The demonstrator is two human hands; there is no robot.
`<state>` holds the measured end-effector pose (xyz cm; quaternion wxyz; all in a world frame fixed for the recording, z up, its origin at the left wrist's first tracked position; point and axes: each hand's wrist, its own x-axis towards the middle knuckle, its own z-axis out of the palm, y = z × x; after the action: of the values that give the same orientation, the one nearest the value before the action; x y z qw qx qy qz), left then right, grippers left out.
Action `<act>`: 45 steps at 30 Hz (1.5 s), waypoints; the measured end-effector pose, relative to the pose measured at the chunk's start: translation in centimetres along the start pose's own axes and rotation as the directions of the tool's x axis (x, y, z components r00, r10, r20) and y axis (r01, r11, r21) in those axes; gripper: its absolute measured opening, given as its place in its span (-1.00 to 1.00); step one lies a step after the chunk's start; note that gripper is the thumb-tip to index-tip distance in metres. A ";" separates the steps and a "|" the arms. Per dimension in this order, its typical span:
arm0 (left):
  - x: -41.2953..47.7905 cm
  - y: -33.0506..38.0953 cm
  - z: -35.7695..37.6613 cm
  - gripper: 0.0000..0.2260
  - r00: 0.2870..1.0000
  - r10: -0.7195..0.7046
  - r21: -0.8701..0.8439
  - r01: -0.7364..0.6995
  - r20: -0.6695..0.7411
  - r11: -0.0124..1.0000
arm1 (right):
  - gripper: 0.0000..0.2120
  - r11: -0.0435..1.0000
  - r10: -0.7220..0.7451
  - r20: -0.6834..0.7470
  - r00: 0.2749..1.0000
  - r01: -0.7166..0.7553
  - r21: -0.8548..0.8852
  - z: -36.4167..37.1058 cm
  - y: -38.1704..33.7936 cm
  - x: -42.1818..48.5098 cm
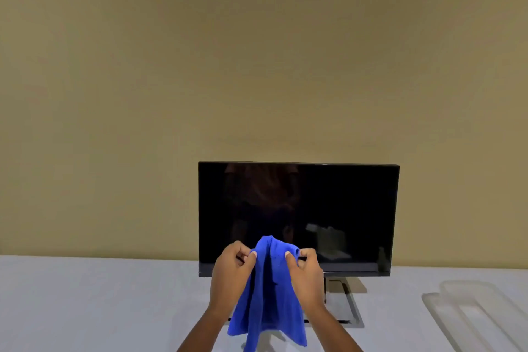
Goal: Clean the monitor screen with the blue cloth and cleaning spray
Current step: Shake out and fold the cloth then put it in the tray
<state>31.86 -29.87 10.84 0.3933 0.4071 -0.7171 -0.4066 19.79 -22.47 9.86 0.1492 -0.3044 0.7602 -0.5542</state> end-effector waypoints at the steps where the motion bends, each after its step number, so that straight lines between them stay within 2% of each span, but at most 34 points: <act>1: -0.5 0.7 1.0 -0.85 0.999 0.005 0.021 -0.006 0.031 1.000 | -0.84 0.999 -0.036 -0.005 0.999 0.036 -0.022 -1.1 -0.1 -0.3; 4: -2.1 3.1 4.4 -0.83 0.993 0.014 0.060 -0.021 0.117 0.998 | -0.81 0.989 -0.127 0.032 0.991 0.129 -0.079 -3.9 -0.1 -1.1; 10: -5.0 8.0 9.2 -0.73 0.989 0.040 -0.025 -0.037 0.144 0.999 | -0.90 0.975 -0.186 0.140 0.973 0.200 -0.093 -10.9 0.8 -2.2; 13: -6.5 9.8 10.9 -0.75 0.962 0.090 -0.066 -0.075 0.257 0.995 | -0.86 0.964 -0.218 0.178 0.960 0.240 -0.112 -14.8 1.6 -2.4; 16: -7.8 11.1 12.8 -0.80 0.927 0.133 -0.052 -0.122 0.352 0.991 | -0.80 0.957 -0.235 0.159 0.959 0.257 -0.135 -18.3 2.6 -2.7; 21: -9.8 12.6 15.4 -0.79 0.873 0.287 0.066 -0.338 0.395 0.939 | -0.89 0.963 -0.249 0.045 0.967 0.252 -0.096 -22.5 4.0 -2.9; 23: -10.2 13.3 16.1 -0.75 0.840 0.378 0.183 -0.473 0.388 0.862 | -0.87 0.963 -0.250 0.053 0.967 0.254 -0.092 -23.9 4.1 -2.9; 26: -10.0 14.8 17.6 -0.63 0.767 0.409 0.171 -0.548 0.495 0.819 | -0.81 0.948 -0.290 0.107 0.951 0.301 -0.106 -26.0 4.1 -2.7; 28: -9.5 15.9 18.8 -0.68 0.718 0.414 0.198 -0.601 0.560 0.774 | -0.74 0.939 -0.314 0.132 0.940 0.329 -0.105 -27.4 4.3 -2.4; 30: -9.0 16.6 20.0 -0.77 0.701 0.431 0.224 -0.636 0.568 0.739 | -0.77 0.949 -0.297 0.141 0.945 0.308 -0.066 -28.6 5.0 -2.0; 31: -8.7 16.9 20.6 -0.79 0.708 0.436 0.225 -0.632 0.555 0.741 | -0.73 0.961 -0.270 0.149 0.951 0.276 -0.026 -29.2 5.5 -1.8; 32: -8.2 17.1 21.3 -0.80 0.720 0.437 0.215 -0.620 0.539 0.755 | -0.59 0.970 -0.240 0.160 0.958 0.243 -0.001 -29.7 6.0 -1.6; 34: -7.3 17.6 22.5 -0.80 0.744 0.435 0.188 -0.588 0.507 0.787 | -0.37 0.981 -0.169 0.201 0.965 0.185 -0.061 -30.5 7.1 -0.9; 36: -6.2 18.2 23.4 -0.81 0.766 0.419 0.144 -0.544 0.488 0.827 | -0.44 0.976 -0.116 0.240 0.964 0.155 -0.152 -31.0 8.4 0.2; 38: -5.0 18.6 24.2 -0.84 0.778 0.390 0.070 -0.483 0.492 0.873 | -0.58 0.979 -0.055 0.204 0.977 0.093 -0.183 -31.3 9.7 1.2; 41: -3.2 18.6 25.1 -0.87 0.789 0.347 0.020 -0.413 0.507 0.910 | -0.52 0.984 0.040 0.088 0.995 -0.024 -0.175 -32.2 11.3 2.8; 45: -1.5 18.1 26.7 -0.88 0.811 0.311 -0.002 -0.357 0.496 0.934 | -0.41 0.980 0.090 0.061 0.994 -0.077 -0.186 -34.1 12.0 4.1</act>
<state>3.72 -15.37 17.25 0.2456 0.1762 -0.8710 -0.3872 -6.16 2.98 10.75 0.1700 -0.3039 0.8143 -0.4643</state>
